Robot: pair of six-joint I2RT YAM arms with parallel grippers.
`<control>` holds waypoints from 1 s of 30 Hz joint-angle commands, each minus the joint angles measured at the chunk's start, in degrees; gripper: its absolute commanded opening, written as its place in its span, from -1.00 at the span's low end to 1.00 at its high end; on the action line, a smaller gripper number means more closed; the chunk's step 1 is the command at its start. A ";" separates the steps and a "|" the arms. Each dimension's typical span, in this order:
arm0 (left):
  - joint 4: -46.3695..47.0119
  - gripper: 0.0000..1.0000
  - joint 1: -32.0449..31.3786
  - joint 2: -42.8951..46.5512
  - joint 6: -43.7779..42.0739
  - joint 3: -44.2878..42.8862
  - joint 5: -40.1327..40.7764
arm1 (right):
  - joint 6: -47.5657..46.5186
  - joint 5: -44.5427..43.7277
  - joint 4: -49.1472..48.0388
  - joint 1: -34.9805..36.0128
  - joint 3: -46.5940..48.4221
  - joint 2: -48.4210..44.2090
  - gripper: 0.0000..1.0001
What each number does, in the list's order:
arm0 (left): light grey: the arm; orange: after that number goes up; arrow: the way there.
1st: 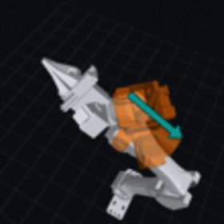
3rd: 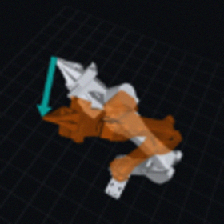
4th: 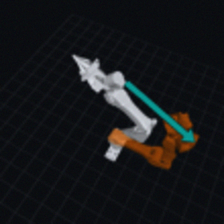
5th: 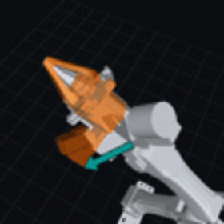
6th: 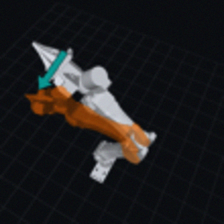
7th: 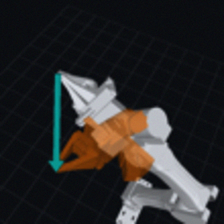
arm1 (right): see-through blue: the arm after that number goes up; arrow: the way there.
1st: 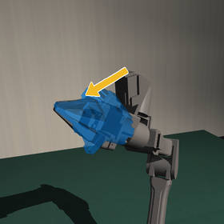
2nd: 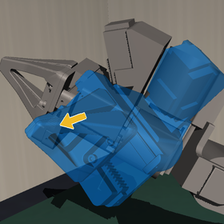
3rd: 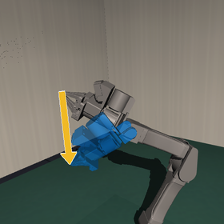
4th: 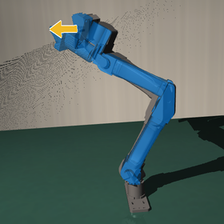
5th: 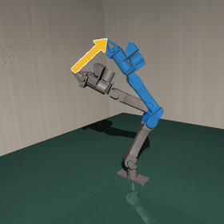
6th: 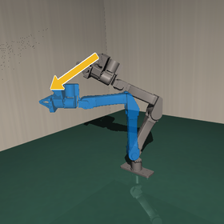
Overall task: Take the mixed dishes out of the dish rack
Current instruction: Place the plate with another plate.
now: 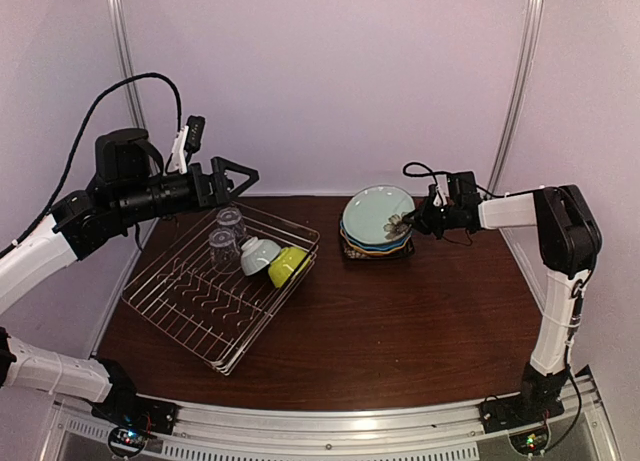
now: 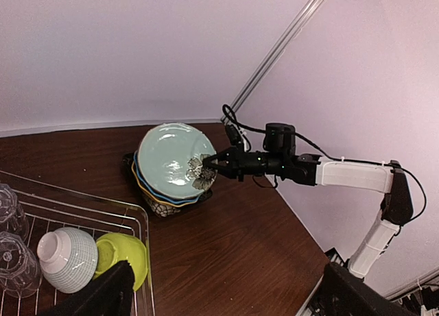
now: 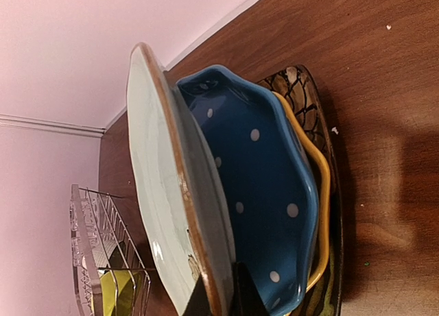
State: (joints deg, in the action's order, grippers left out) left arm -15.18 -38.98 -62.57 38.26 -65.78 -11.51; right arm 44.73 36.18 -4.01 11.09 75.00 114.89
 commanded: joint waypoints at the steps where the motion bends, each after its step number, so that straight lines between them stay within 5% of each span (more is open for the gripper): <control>1: -0.46 0.95 0.31 0.48 -1.09 -0.14 0.61 | -1.42 1.29 -3.47 -0.46 3.25 -0.72 -0.81; 17: -1.63 0.95 0.31 1.55 -1.59 0.13 1.76 | -7.27 -2.39 3.57 -0.63 5.41 -1.84 -0.37; 30: -2.57 0.95 0.31 1.86 -2.32 -0.05 3.06 | -11.78 -6.80 11.06 -1.67 6.98 -3.45 -0.25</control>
State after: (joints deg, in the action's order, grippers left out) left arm -18.11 -38.98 -61.39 37.15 -65.78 -9.58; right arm 35.51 32.12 5.78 10.17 79.57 114.74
